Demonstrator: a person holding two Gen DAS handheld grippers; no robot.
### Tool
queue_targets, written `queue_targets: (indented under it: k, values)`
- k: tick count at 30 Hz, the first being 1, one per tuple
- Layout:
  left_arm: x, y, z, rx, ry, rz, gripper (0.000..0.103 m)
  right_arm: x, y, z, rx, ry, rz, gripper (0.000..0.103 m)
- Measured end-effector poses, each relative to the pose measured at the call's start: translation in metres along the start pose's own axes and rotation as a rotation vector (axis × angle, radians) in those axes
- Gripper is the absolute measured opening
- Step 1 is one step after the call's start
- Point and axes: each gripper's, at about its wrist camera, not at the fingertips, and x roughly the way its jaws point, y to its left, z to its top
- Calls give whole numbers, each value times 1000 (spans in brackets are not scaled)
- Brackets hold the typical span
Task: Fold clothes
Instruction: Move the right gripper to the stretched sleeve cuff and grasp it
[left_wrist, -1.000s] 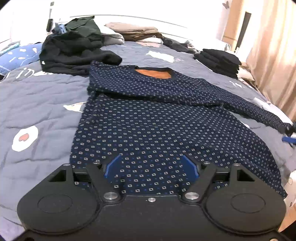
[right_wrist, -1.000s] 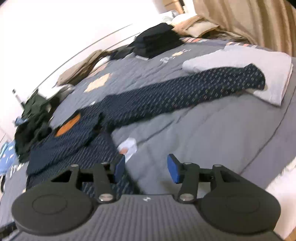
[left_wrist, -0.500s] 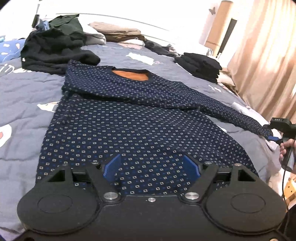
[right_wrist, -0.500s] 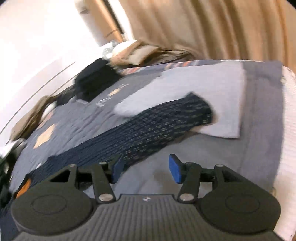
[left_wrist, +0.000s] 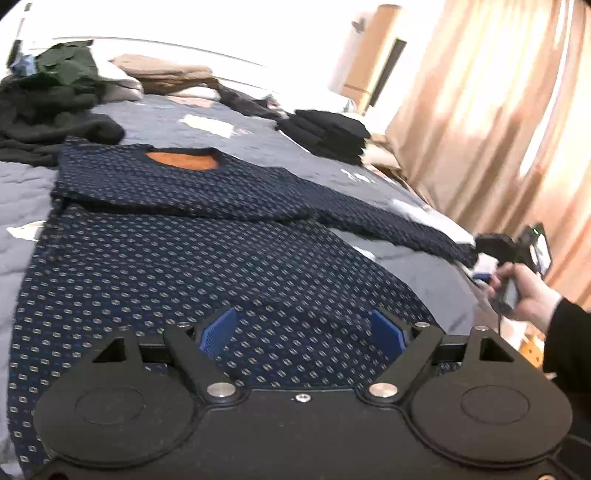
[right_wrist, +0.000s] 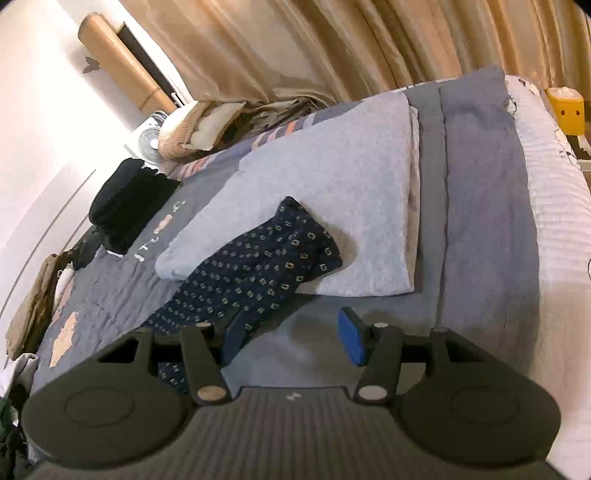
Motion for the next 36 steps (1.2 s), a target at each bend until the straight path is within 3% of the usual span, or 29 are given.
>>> queue_targets:
  k: [5, 19, 27, 34, 36]
  values:
    - [8, -2, -4, 12, 16, 4, 79, 11, -12, 0, 86, 25, 26, 56]
    - [12, 3, -8, 6, 37, 23, 79, 28, -34, 4, 305, -44, 114, 68]
    - [14, 2, -9, 9, 48, 25, 79, 19, -36, -3, 554, 29, 221, 68]
    - [18, 2, -11, 12, 63, 29, 79, 43, -41, -13, 649, 94, 286, 67]
    - [18, 3, -11, 13, 69, 27, 79, 47, -44, -12, 660, 94, 309, 63]
